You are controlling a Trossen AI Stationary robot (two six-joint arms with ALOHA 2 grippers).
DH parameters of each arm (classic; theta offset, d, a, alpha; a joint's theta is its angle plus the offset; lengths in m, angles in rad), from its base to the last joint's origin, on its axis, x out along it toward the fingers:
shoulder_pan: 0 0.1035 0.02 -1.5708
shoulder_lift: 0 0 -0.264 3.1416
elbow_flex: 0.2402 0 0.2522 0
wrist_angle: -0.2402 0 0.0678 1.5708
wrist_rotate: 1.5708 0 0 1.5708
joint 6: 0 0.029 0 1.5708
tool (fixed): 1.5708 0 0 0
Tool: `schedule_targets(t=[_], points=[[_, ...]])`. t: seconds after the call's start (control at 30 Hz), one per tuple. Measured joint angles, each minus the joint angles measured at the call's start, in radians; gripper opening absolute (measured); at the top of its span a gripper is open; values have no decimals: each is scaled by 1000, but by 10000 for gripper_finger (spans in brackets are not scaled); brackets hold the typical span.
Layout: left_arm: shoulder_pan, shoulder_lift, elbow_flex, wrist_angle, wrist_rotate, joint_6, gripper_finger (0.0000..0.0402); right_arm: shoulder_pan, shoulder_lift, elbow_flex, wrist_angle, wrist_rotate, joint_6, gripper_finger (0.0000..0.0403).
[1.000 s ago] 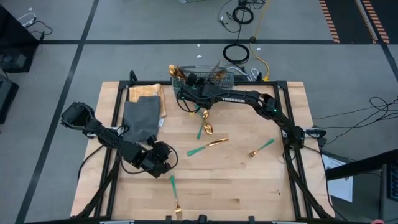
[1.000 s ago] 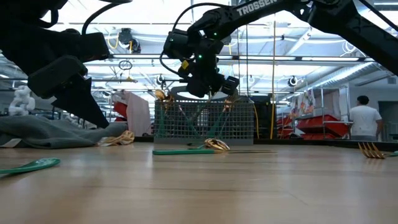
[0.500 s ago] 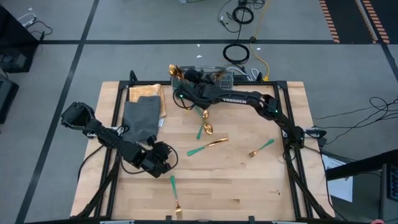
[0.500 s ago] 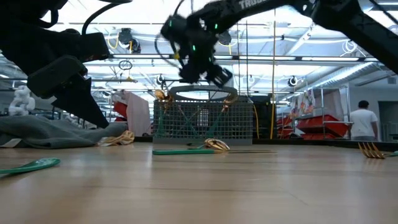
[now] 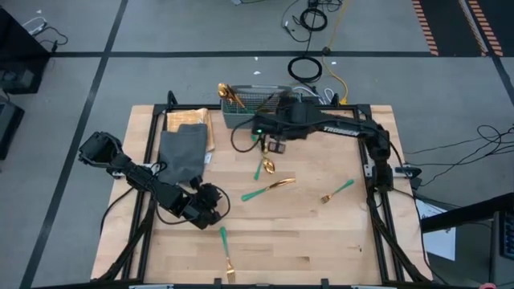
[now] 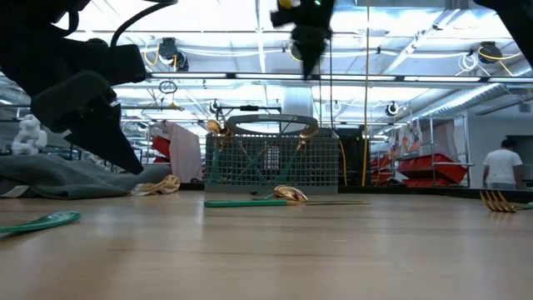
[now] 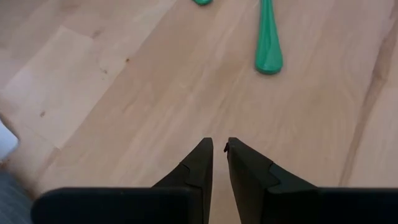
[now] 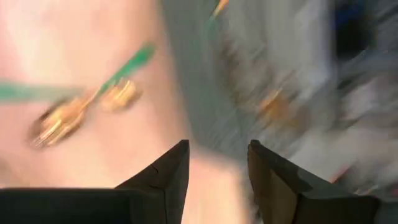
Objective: Sort silverware
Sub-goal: Put the green spoon into the silverware basket
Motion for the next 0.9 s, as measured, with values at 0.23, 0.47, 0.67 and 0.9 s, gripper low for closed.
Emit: schedule_targets(t=[0.23,0.47,0.67,0.9], points=[[0,0,0,21,32,-23,58,-35,3,-140,121,-249,3,150],[0,0,0,46,65,-24,58,-142,5,-346,534,-450,-124,151],[-6,0,0,42,76,-18,58,-246,13,-445,714,-559,-99,151],[-6,0,0,35,72,-12,58,-280,89,-403,730,-655,-95,151]])
